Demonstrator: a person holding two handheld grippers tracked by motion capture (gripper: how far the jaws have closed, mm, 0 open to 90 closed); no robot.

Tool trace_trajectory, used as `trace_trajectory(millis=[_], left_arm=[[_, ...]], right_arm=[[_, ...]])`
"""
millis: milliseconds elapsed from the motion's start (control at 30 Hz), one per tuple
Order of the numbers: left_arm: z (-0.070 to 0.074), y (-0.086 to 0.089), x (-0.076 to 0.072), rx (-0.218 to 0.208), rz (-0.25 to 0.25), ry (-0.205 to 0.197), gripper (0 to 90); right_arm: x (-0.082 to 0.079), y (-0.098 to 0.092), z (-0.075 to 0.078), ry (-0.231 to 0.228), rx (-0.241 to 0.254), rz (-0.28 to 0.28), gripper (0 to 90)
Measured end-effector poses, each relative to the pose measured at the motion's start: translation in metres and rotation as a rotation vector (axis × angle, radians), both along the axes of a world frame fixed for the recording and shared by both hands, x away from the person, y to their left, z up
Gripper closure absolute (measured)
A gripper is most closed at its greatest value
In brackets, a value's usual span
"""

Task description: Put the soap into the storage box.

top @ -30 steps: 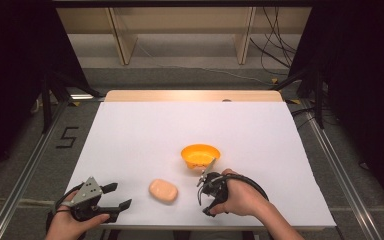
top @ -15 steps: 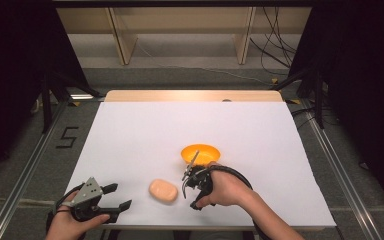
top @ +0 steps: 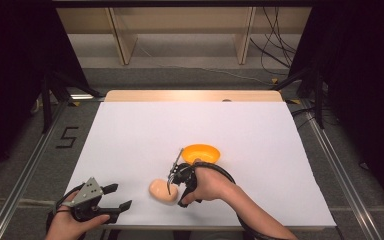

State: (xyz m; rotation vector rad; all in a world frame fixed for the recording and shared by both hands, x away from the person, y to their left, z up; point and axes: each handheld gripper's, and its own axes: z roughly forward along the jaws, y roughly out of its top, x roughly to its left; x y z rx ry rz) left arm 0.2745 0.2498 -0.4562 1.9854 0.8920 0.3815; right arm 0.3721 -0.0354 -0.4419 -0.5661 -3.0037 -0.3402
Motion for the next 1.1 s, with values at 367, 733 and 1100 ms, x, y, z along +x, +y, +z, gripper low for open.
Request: trace_trajectory(millis=[367,733,1100], left_arm=[[0.001,0.001,0.000,0.006,0.001,-0.004,25.0],[0.001,0.001,0.000,-0.006,-0.003,-0.005,25.0],[0.001,0.000,0.000,-0.014,0.000,-0.007,25.0]], right_arm=[[0.008,0.019,0.000,-0.001,0.006,0.007,31.4],[0.013,0.044,-0.001,0.023,0.012,-0.004,29.3],[0.019,0.058,-0.004,0.027,0.007,0.009,29.1]])
